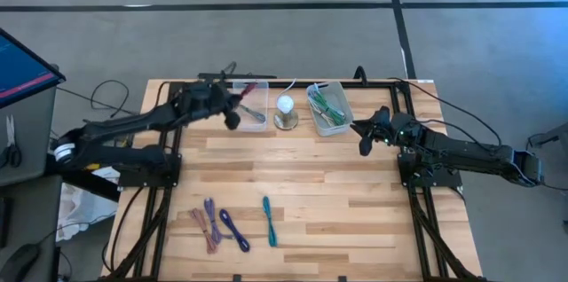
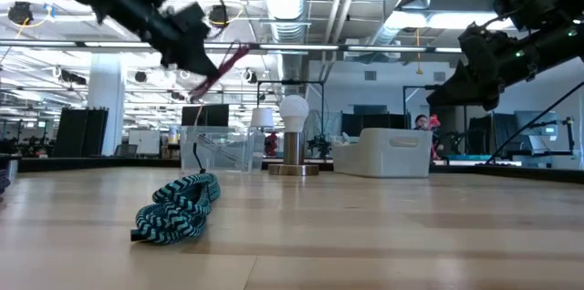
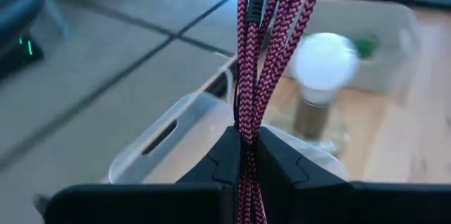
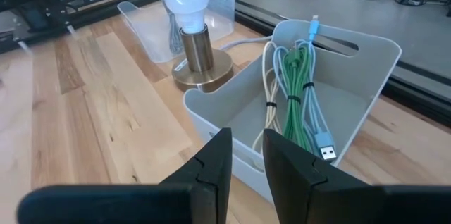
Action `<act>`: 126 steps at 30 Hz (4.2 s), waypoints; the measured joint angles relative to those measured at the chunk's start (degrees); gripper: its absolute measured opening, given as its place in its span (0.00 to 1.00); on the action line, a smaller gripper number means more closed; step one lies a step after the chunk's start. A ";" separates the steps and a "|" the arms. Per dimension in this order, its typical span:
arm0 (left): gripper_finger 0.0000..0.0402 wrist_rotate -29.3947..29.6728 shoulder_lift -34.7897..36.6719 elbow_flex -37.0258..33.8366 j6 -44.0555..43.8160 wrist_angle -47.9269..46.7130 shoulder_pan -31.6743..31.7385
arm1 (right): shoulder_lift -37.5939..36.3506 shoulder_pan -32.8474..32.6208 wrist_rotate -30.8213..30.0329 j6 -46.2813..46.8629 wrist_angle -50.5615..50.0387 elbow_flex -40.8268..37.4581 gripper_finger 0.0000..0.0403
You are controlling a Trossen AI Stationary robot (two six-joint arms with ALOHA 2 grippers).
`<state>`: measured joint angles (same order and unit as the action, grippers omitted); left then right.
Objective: Pick & Place USB Port
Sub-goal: Put the pink black charger cable into the transparent bin, then put the blue black charger cable into the transparent bin
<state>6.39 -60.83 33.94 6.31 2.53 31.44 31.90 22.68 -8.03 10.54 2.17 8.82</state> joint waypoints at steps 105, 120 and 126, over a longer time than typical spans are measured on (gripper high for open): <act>0.45 13.60 -15.13 6.94 59.24 -10.56 -34.06 | -0.02 0.00 -1.24 1.54 -2.60 0.07 0.19; 0.16 6.74 -26.99 25.48 50.60 -27.75 -35.69 | 0.00 -0.02 -1.25 1.09 -3.98 0.07 0.19; 0.16 1.25 -29.41 29.00 47.36 -34.73 -35.74 | 0.00 0.00 -1.27 0.92 -5.35 0.07 0.19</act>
<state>7.63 -90.24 62.94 53.67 -32.20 -4.30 31.90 22.68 -9.30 11.46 -3.18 8.88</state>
